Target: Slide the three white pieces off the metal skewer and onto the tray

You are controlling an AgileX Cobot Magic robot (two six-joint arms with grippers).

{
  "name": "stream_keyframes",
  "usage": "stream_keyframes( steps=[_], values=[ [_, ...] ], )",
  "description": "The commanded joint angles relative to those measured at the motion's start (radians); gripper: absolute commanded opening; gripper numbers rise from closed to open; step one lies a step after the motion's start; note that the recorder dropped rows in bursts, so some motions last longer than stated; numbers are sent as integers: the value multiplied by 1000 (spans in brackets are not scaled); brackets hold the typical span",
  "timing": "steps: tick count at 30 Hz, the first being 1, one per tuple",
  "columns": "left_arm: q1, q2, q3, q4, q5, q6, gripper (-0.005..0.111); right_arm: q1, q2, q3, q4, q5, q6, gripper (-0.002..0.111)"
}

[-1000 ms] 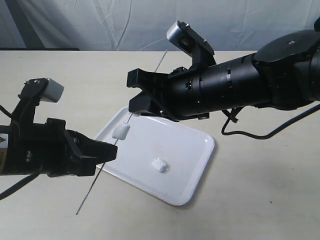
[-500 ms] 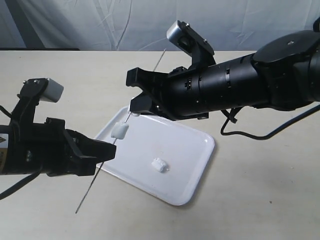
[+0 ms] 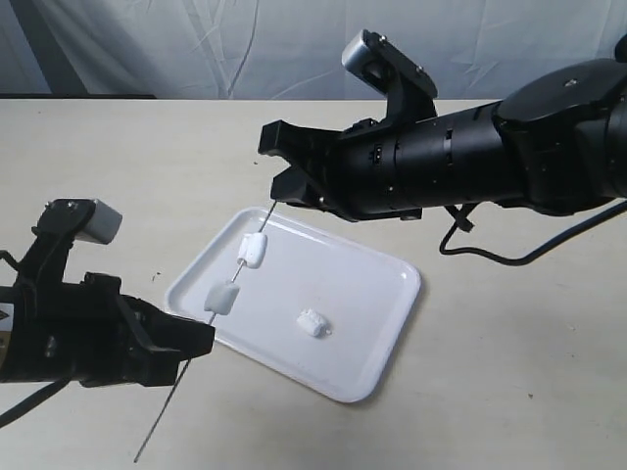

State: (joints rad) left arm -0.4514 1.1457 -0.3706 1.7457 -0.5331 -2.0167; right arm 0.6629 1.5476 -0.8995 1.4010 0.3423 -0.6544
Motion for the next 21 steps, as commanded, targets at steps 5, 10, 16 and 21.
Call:
stream_keyframes(
  steps=[5, 10, 16, 21],
  values=[
    [2, 0, -13, -1, 61, 2, 0, -5, -7, -4, -2, 10, -8, 25],
    [2, 0, -62, -3, 70, 4, 0, -5, -5, -4, -2, 41, -6, 40],
    [2, 0, -101, -6, 58, 4, 0, -5, -5, -4, -2, 50, -6, 40],
    [2, 1, -101, -4, 54, 4, 0, -5, -5, -4, 9, 50, -4, 38]
  ],
)
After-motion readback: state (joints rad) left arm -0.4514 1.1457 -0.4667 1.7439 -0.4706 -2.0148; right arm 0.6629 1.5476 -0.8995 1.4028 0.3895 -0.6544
